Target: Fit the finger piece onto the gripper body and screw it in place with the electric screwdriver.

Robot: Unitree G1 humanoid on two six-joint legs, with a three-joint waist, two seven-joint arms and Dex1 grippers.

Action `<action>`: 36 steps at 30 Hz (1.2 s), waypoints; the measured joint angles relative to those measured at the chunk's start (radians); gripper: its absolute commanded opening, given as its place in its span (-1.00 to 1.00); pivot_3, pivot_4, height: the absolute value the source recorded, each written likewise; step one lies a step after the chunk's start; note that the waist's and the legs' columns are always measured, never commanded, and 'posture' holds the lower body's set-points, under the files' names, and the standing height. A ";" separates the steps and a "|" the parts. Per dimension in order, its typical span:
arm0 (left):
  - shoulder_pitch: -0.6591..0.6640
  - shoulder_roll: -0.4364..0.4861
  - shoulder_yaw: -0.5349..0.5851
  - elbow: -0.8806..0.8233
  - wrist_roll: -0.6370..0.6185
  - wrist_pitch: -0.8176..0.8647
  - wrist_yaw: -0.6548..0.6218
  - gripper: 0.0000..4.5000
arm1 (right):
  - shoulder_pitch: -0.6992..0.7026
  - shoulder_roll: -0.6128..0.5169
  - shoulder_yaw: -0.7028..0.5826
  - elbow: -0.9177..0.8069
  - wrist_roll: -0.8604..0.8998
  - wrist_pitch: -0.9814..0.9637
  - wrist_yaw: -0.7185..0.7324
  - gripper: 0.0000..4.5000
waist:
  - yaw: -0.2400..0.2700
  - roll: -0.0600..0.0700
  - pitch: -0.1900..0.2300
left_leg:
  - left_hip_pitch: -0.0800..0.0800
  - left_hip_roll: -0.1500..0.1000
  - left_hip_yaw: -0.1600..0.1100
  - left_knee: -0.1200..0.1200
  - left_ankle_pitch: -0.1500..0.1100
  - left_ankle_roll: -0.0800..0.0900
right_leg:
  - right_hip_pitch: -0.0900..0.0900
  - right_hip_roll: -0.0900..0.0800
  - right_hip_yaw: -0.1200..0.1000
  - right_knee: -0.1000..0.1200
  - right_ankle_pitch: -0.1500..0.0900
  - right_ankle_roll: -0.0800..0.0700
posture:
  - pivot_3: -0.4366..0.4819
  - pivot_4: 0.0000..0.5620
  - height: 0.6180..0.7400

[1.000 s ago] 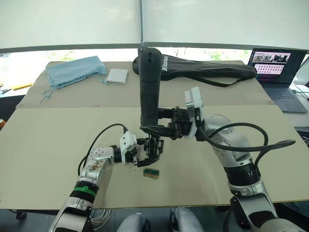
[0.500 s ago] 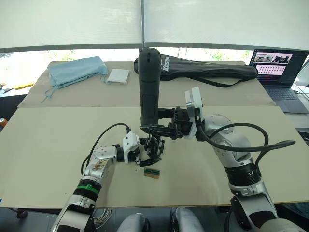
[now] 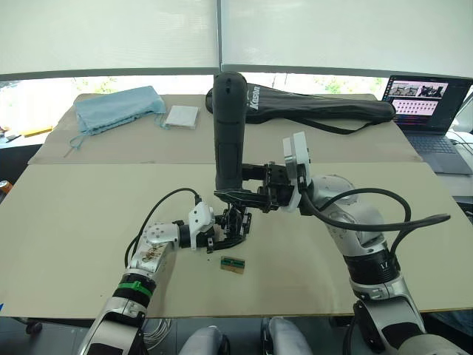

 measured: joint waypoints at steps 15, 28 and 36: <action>0.004 0.000 -0.006 -0.014 0.006 0.026 0.012 0.08 | 0.006 -0.005 0.030 -0.013 -0.013 0.007 -0.045 -0.15 | 0.001 -0.001 -0.005 | 0.001 0.000 0.000 0.000 0.000 0.000 | 0.001 0.000 0.000 0.000 0.000 0.000 | -0.05 -0.47 1.00; 0.014 0.001 -0.006 -0.022 0.012 0.050 0.028 0.08 | 0.036 0.007 0.044 -0.013 -0.029 0.007 -0.071 -0.15 | 0.000 -0.003 -0.025 | 0.001 0.000 0.000 -0.001 -0.001 0.001 | 0.001 0.000 0.000 -0.001 0.000 0.000 | -0.05 -0.47 1.00; 0.020 0.001 -0.006 -0.022 0.017 0.047 0.033 0.08 | 0.056 0.007 0.045 -0.013 -0.028 0.007 -0.073 -0.15 | -0.001 -0.002 -0.030 | 0.002 0.001 0.000 -0.002 -0.001 0.002 | 0.001 0.000 0.001 -0.001 0.000 0.000 | -0.05 -0.47 1.00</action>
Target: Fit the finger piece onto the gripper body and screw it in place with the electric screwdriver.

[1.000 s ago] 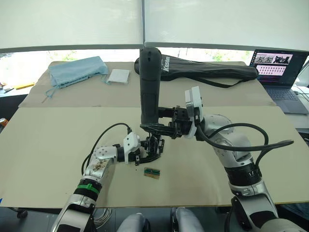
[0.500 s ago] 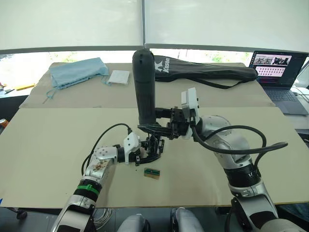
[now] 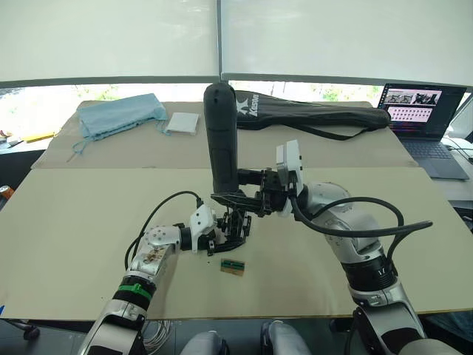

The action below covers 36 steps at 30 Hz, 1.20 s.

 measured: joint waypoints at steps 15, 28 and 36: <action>0.008 -0.001 0.000 0.001 0.002 -0.025 0.009 0.08 | -0.020 -0.007 -0.008 -0.021 0.020 0.043 0.000 -0.15 | 0.000 0.000 -0.001 | 0.000 0.000 0.000 -0.001 0.000 0.000 | -0.001 -0.001 0.000 0.000 0.000 0.000 | -0.05 -0.47 1.00; 0.009 -0.010 -0.008 -0.010 -0.003 -0.002 0.022 0.08 | -0.150 -0.006 -0.131 -0.069 0.185 0.117 0.030 -0.15 | 0.004 0.001 0.002 | -0.003 0.000 0.000 -0.001 -0.001 0.002 | -0.002 -0.001 -0.001 -0.001 0.000 0.000 | -0.05 -0.47 1.00; 0.011 -0.010 -0.016 -0.015 0.004 -0.006 0.054 0.93 | -0.125 -0.028 -0.182 -0.081 0.215 0.073 0.079 -0.15 | 0.010 0.001 0.002 | -0.003 0.000 0.000 -0.001 -0.001 0.002 | -0.002 -0.002 -0.001 -0.001 0.000 0.000 | -0.05 -0.47 1.00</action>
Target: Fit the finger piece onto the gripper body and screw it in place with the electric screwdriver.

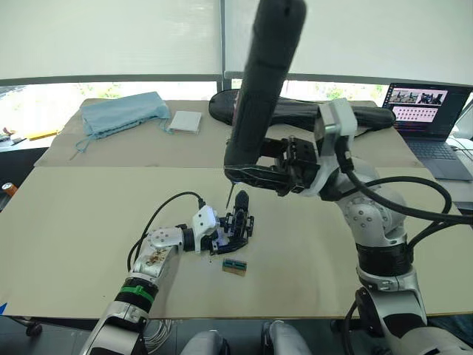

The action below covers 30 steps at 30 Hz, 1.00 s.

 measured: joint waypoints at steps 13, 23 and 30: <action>0.164 0.217 0.185 -0.045 -0.125 -0.059 -0.092 0.97 | 0.204 -0.263 -0.231 -0.184 0.139 0.045 -0.036 -0.15 | -0.020 0.001 0.002 | 0.000 0.003 0.001 -0.003 -0.001 0.000 | -0.001 0.000 0.000 -0.001 -0.001 -0.002 | -0.05 -0.47 1.00; 0.268 0.419 0.340 -0.057 -0.238 -0.061 -0.271 0.97 | 0.615 -0.364 -0.439 -0.187 0.057 -0.057 0.017 -0.15 | 0.006 0.004 0.008 | -0.002 0.002 0.001 -0.004 -0.002 0.002 | -0.001 -0.001 0.000 -0.003 -0.001 -0.002 | -0.05 -0.47 1.00; 0.276 0.406 0.341 -0.105 -0.255 -0.074 -0.306 0.97 | 0.594 -0.322 -0.393 -0.268 0.061 -0.084 -0.038 -0.15 | 0.000 0.003 0.012 | -0.002 0.002 0.001 -0.004 -0.001 0.001 | -0.002 -0.001 0.000 -0.003 -0.001 -0.002 | -0.05 -0.47 1.00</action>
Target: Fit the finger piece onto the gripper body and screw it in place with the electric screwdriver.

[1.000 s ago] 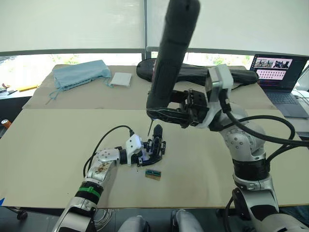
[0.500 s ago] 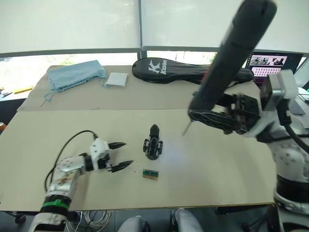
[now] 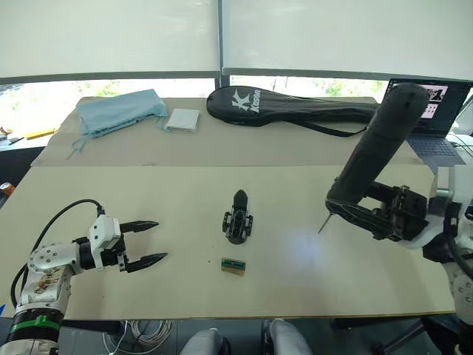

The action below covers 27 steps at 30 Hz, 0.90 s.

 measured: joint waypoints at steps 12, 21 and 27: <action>0.037 -0.073 -0.226 -0.214 0.054 0.146 -0.021 0.97 | -0.145 0.143 0.388 -0.099 -0.047 0.012 -0.097 -0.15 | 0.007 -0.005 0.006 | 0.000 -0.002 0.000 0.001 0.000 0.000 | 0.001 0.000 -0.002 -0.001 0.001 0.001 | -0.05 -0.47 1.00; -0.064 -0.179 -0.294 -0.105 0.157 0.005 0.027 0.97 | -0.154 0.196 0.496 -0.056 -0.137 -0.071 -0.024 -0.15 | 0.007 -0.006 0.007 | 0.001 -0.003 0.000 0.003 0.000 0.000 | 0.002 0.000 -0.003 0.001 0.001 0.002 | -0.05 -0.47 1.00; -0.102 -0.221 -0.324 -0.069 0.165 -0.010 0.023 0.97 | -0.153 0.211 0.546 -0.003 -0.221 -0.146 0.028 -0.15 | 0.012 -0.006 0.007 | 0.002 -0.004 0.000 0.004 0.001 0.000 | 0.003 0.000 -0.003 0.001 0.001 0.003 | -0.05 -0.47 1.00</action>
